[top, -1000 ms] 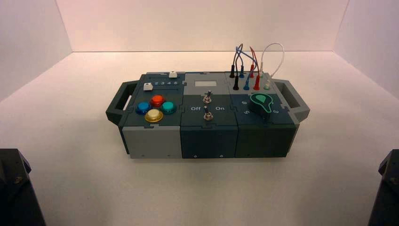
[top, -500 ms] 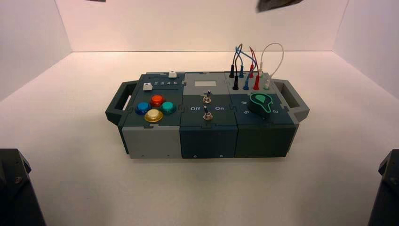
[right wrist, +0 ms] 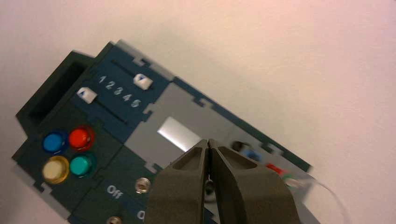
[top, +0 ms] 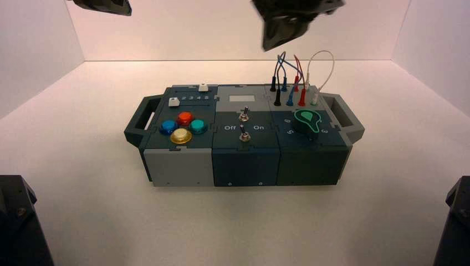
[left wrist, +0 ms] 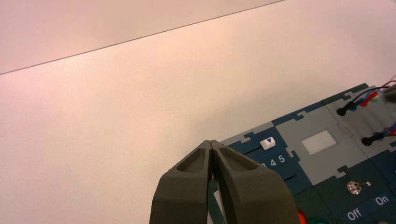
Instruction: Move the top slider to position 3.
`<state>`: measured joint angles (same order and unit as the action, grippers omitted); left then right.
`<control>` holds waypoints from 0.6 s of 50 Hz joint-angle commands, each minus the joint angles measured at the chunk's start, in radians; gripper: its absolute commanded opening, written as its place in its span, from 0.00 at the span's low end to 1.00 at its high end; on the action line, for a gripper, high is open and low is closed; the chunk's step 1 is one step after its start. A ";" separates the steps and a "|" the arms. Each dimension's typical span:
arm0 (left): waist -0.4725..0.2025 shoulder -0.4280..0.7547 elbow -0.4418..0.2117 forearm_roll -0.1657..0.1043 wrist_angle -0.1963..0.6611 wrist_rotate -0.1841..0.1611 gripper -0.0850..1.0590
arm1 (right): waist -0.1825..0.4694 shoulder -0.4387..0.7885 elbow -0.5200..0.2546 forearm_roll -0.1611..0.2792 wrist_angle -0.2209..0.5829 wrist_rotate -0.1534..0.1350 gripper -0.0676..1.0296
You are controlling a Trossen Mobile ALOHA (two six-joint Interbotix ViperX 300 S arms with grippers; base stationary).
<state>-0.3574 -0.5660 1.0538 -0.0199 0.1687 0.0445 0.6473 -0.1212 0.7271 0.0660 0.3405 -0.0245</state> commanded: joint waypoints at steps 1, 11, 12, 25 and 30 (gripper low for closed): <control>-0.003 -0.002 -0.029 0.002 -0.003 0.003 0.05 | 0.029 0.028 -0.063 0.006 0.006 -0.002 0.04; -0.003 -0.008 -0.026 0.002 0.000 0.005 0.05 | 0.071 0.121 -0.141 0.031 0.017 0.003 0.04; -0.003 -0.008 -0.026 0.002 0.000 0.005 0.05 | 0.072 0.126 -0.146 0.032 0.015 0.003 0.04; -0.003 -0.025 -0.025 0.002 0.002 0.003 0.05 | 0.075 0.219 -0.224 0.075 0.018 0.002 0.04; -0.003 -0.032 -0.021 0.002 0.002 0.005 0.05 | 0.075 0.245 -0.253 0.078 0.037 0.002 0.04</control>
<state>-0.3590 -0.5844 1.0538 -0.0199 0.1749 0.0445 0.7179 0.1289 0.5170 0.1381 0.3712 -0.0245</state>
